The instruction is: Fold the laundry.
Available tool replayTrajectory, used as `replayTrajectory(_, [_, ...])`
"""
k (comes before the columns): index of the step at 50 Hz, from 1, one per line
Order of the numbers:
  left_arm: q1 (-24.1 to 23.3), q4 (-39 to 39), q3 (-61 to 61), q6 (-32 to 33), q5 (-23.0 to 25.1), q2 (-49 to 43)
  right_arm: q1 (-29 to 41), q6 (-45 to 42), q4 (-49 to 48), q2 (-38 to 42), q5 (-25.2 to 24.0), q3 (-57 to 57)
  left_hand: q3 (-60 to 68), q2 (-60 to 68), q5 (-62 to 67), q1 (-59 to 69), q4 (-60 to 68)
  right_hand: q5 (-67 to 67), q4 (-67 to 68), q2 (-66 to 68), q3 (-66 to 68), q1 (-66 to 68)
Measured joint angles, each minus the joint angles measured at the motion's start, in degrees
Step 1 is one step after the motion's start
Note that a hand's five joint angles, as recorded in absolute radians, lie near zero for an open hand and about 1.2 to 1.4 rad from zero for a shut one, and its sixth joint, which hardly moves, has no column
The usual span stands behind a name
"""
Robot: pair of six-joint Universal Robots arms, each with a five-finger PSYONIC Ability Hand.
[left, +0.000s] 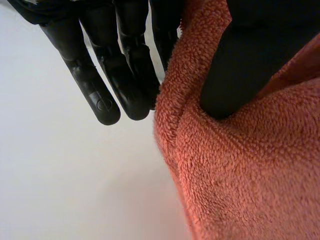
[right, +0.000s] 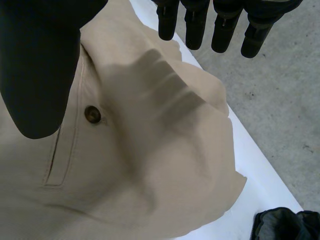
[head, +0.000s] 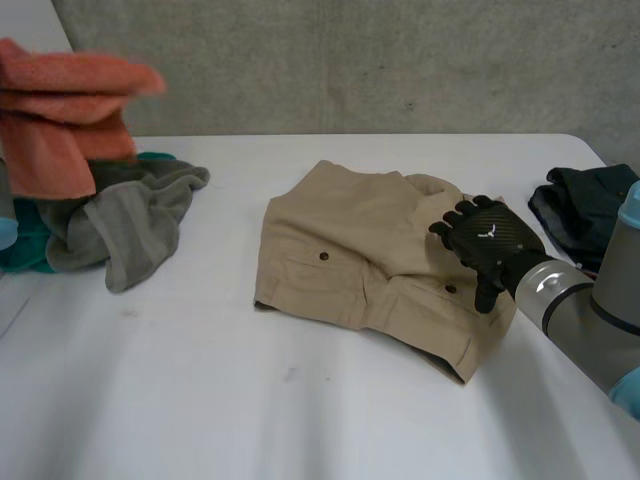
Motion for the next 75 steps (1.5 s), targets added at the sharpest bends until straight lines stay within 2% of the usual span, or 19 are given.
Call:
replayTrajectory(2, [-0.1,-3.1,2.2,0.7,1.0,-2.7,0.0,0.0,0.0,0.0,0.0,0.2,-3.4,-3.5,-3.0,-3.3,-3.5,0.0,0.0,0.0,0.0,0.0])
replayTrajectory(3, [-0.2,-4.1,2.6,0.9,1.6,-3.4,0.0,0.0,0.0,0.0,0.0,0.3,-25.9,-25.2,-24.5,-27.8,-25.4,0.0,0.0,0.0,0.0,0.0])
replayTrajectory(5, [-0.8,-6.0,2.8,1.4,3.2,-4.8,0.0,0.0,0.0,0.0,0.0,0.4,-41.8,-41.0,-40.8,-42.7,-42.8,0.0,0.0,0.0,0.0,0.0])
replayTrajectory(6, [-1.3,-7.0,2.5,1.6,4.3,-5.3,0.0,0.0,0.1,0.0,0.0,0.4,-46.3,-45.6,-44.6,-45.4,-47.2,0.0,0.0,0.0,0.0,0.0])
replayTrajectory(17, [-6.1,-9.2,-5.9,1.4,7.4,-2.1,-0.2,0.0,0.4,-0.6,0.0,-0.1,-48.9,-48.1,-46.0,-45.8,-49.5,0.0,0.0,0.0,0.0,0.0])
replayTrajectory(21, [-10.1,-9.5,-13.8,0.4,7.6,4.5,-0.9,0.1,2.8,-2.5,0.1,-0.6,-48.9,-48.1,-46.0,-45.8,-49.5,0.0,0.0,0.0,0.0,0.0])
replayTrajectory(29, [-23.4,-9.6,-28.8,-4.0,11.6,14.3,-4.6,1.2,16.6,-6.0,-0.1,-1.9,-48.9,-48.1,-46.0,-45.8,-49.5,0.0,0.0,0.0,0.0,0.0])
replayTrajectory(34, [-28.8,-10.2,-30.2,-5.8,17.0,12.1,-5.4,3.4,21.3,-6.4,-0.4,0.5,-48.9,-48.0,-46.0,-45.7,-49.4,0.0,0.0,0.0,0.0,0.0])
replayTrajectory(38, [-30.7,-11.9,-26.1,-6.2,20.3,5.5,-5.3,6.0,18.2,-6.5,-0.4,5.9,-48.8,-47.8,-45.8,-45.6,-49.4,0.0,0.0,0.0,0.0,0.0])
replayTrajectory(46, [-30.6,-23.6,-11.4,-5.8,20.6,-7.9,-3.4,11.4,4.5,-6.5,-0.1,15.3,-44.5,-43.2,-42.1,-40.2,-44.4,0.0,0.0,0.0,0.0,0.0])
replayTrajectory(52, [-30.0,-30.0,-4.3,-5.8,20.0,-12.2,-1.5,13.6,-3.2,-6.0,1.1,18.1,-31.1,-30.1,-30.9,-26.7,-31.7,6.9,7.7,7.8,8.0,6.9])
replayTrajectory(54, [-29.8,-30.1,-3.2,-5.9,19.8,-12.6,-1.1,13.8,-5.0,-5.9,1.6,18.4,-25.0,-23.9,-28.1,-20.5,-25.6,12.9,13.7,13.6,13.6,12.8])
replayTrajectory(55, [-29.7,-29.8,-2.7,-6.0,19.7,-12.7,-0.9,13.9,-6.0,-5.8,2.0,18.5,-15.5,-14.3,-18.3,-10.2,-15.6,18.5,19.4,20.2,19.4,19.2])
replayTrajectory(57, [-29.7,-28.8,-2.3,-6.2,19.5,-12.8,-0.4,13.9,-7.3,-5.6,2.3,18.5,-5.1,-2.9,-5.8,-0.3,-5.0,29.7,31.0,31.3,31.0,29.8])
replayTrajectory(59, [-29.8,-27.9,-2.3,-6.2,19.3,-12.8,0.0,13.9,-8.0,-5.3,2.5,18.4,-5.1,-2.9,-5.8,-0.3,-5.0,39.9,41.6,42.0,41.4,40.2])
replayTrajectory(60, [-30.0,-26.8,-2.3,-6.3,18.9,-12.7,0.4,13.8,-8.7,-4.8,2.7,18.2,5.7,7.0,7.0,7.7,6.1,48.9,50.7,51.5,50.9,48.4])
replayTrajectory(61, [-30.1,-26.1,-2.5,-6.3,18.6,-12.6,0.7,13.8,-9.0,-4.4,2.8,18.1,6.6,7.6,7.8,7.8,7.2,51.8,54.0,54.3,53.7,49.6])
replayTrajectory(67, [-32.0,-22.7,-3.7,-6.4,14.0,-10.7,1.4,13.3,-9.6,-2.6,4.4,15.5,6.9,7.8,7.9,7.8,7.4,54.3,56.7,55.6,56.1,50.4])
replayTrajectory(75, [-33.6,-22.1,-7.3,-6.8,8.8,-2.2,0.9,12.8,-7.8,-2.6,6.8,9.6,7.1,7.9,7.9,7.8,7.5,54.7,56.8,55.6,56.1,50.4])
